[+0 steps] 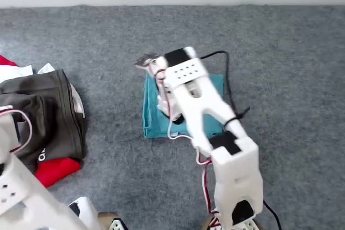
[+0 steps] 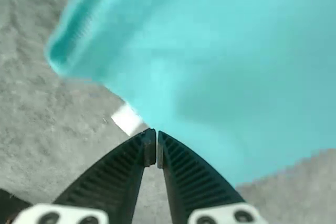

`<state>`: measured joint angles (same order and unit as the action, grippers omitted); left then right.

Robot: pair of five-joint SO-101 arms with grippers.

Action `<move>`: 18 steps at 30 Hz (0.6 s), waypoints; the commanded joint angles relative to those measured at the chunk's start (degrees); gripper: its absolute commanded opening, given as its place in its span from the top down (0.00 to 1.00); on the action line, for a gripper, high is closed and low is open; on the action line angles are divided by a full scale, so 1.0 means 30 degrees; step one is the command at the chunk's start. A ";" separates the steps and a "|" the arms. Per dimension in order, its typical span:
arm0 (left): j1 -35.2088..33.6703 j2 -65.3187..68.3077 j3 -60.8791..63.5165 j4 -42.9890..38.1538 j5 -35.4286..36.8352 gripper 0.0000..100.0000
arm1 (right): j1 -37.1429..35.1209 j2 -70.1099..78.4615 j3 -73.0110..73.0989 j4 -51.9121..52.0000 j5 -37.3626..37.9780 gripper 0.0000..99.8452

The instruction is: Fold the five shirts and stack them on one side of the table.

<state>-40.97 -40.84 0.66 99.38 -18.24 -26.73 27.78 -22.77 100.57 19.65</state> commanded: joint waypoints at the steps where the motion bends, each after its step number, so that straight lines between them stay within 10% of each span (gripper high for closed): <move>1: -0.0029 -0.1055 0.0777 0.0322 0.0176 0.98 | 0.1128 -0.3267 0.1963 0.0835 -0.0205 0.99; 9: -0.0059 -0.4278 0.3883 0.0322 0.0176 0.98 | 0.2623 -0.8513 0.5890 0.0718 -0.0703 0.99; 18: -0.0029 -0.6740 0.7839 0.0234 0.0088 0.98 | 0.3121 -0.8630 0.6066 0.0689 -0.8410 0.91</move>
<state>-40.97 -59.21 22.11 99.38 -18.24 -17.76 4.75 -4.48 100.57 2.86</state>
